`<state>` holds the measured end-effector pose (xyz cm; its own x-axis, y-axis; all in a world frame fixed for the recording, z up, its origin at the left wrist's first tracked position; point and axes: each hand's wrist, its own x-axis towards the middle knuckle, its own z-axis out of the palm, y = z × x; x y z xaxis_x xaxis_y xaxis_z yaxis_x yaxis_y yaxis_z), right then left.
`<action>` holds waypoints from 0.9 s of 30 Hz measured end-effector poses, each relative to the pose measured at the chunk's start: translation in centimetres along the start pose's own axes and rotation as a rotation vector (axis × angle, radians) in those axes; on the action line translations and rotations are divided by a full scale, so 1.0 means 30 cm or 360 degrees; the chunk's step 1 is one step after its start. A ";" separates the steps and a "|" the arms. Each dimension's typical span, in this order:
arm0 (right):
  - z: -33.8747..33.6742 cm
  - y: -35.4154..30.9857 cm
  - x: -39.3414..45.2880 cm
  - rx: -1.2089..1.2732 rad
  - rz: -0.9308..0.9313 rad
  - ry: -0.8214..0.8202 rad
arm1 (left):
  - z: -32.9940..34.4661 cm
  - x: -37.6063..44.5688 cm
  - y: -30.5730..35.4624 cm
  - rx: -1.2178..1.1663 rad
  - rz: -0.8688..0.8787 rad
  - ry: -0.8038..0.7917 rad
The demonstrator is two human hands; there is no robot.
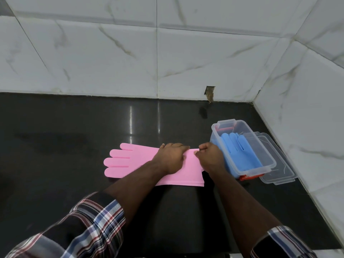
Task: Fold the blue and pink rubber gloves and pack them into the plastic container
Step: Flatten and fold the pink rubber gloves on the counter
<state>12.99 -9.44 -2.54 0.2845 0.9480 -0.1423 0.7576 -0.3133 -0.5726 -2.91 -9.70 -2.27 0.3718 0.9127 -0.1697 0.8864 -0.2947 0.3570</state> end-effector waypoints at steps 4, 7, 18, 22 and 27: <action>0.007 -0.007 -0.001 0.0265 0.0034 0.0015 | -0.003 0.005 -0.003 -0.0097 0.0004 0.0014; -0.001 -0.009 0.002 0.0463 0.0068 -0.0024 | -0.006 0.001 -0.006 -0.0093 -0.0005 0.0018; -0.024 -0.004 0.006 0.0177 0.0048 -0.0133 | 0.006 -0.009 -0.007 -0.0014 0.0022 0.0005; -0.042 -0.011 0.014 0.0083 0.0020 -0.0273 | 0.020 -0.022 -0.010 0.0065 0.0048 -0.0044; -0.050 -0.018 0.016 0.0131 -0.0084 -0.0239 | 0.037 -0.055 -0.008 0.0266 0.0011 -0.0022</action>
<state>13.60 -8.91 -1.10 0.1497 0.9626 -0.2258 0.7166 -0.2630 -0.6460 -3.42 -11.45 -3.10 0.3805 0.9069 -0.1810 0.9171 -0.3448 0.2004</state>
